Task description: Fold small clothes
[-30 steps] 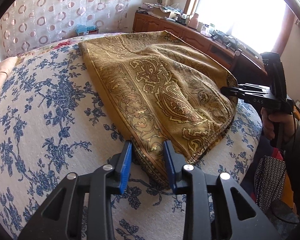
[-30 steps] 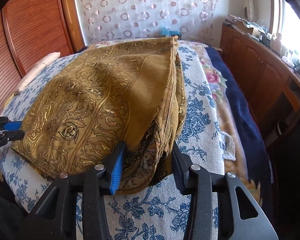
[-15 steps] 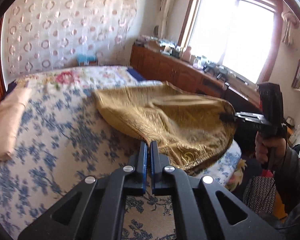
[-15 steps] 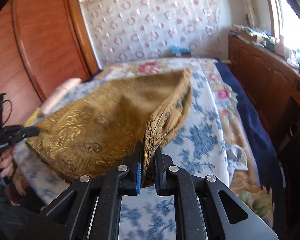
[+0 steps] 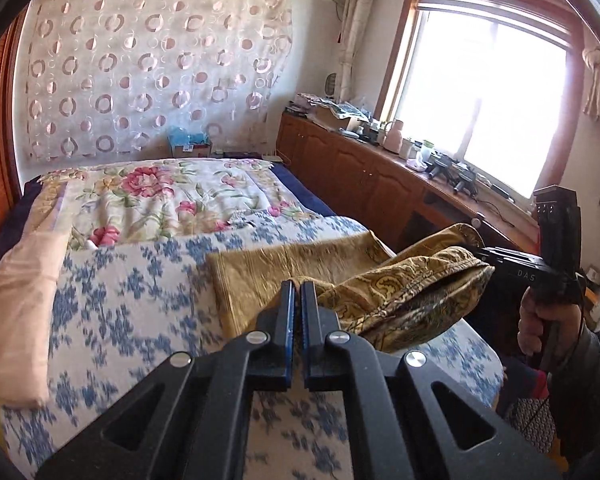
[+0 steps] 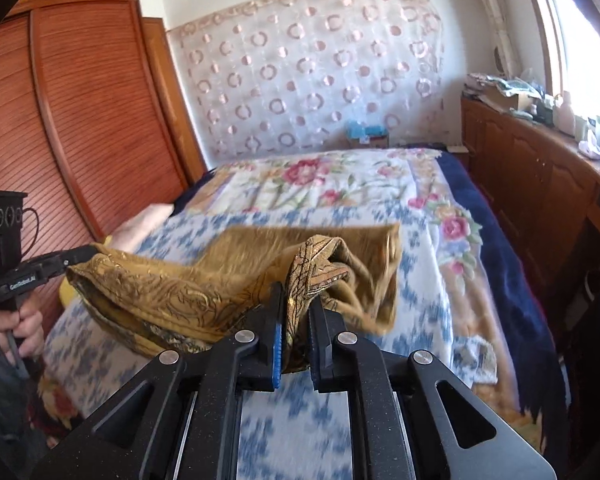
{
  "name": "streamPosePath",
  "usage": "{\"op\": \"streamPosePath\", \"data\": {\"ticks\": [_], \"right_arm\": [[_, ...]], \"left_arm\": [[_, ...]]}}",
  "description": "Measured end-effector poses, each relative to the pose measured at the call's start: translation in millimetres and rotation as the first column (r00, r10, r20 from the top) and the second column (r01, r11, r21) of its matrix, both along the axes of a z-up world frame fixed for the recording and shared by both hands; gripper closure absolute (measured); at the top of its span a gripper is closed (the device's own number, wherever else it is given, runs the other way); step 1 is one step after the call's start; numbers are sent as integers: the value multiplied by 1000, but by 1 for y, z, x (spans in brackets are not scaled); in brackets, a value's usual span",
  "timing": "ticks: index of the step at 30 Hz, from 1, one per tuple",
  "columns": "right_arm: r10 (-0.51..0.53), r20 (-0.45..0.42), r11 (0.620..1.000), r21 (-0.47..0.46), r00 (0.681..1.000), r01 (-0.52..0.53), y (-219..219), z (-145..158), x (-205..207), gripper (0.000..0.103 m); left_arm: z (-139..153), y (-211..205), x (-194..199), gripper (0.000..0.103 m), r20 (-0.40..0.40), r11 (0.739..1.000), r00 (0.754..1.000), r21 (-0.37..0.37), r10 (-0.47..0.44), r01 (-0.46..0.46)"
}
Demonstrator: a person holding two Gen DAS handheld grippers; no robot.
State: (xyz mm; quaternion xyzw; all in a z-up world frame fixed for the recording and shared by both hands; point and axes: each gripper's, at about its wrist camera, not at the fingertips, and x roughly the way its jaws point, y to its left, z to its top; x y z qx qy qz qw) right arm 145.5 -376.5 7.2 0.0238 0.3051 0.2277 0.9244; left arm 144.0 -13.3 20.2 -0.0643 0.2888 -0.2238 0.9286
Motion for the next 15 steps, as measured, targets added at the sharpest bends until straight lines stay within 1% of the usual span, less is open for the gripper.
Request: {"op": "streamPosePath", "data": {"ticks": [3, 6, 7, 9, 11, 12, 15], "right_arm": [[-23, -7, 1000, -15, 1000, 23, 4, 0, 30, 94], [-39, -3, 999, -34, 999, 39, 7, -1, 57, 94], [-37, -7, 999, -38, 999, 36, 8, -3, 65, 90], [-67, -5, 995, -71, 998, 66, 9, -7, 83, 82], [-104, 17, 990, -97, 994, 105, 7, -9, 98, 59], [-123, 30, 986, -109, 992, 126, 5, -9, 103, 56], [-106, 59, 988, -108, 993, 112, 1, -9, 111, 55]], "left_arm": [[1, -4, 30, 103, -11, 1000, 1000, 9, 15, -15], [-5, -8, 63, 102, -25, 999, 999, 29, 36, -36], [-8, -9, 70, 102, -31, 999, 999, 31, 40, -39], [-18, -9, 92, 102, -56, 997, 997, 44, 61, -59], [-30, -7, 113, 102, -89, 996, 993, 50, 80, -76], [-35, -6, 122, 102, -102, 996, 991, 51, 82, -77], [-47, -5, 139, 102, -137, 996, 988, 61, 77, -69]]}}
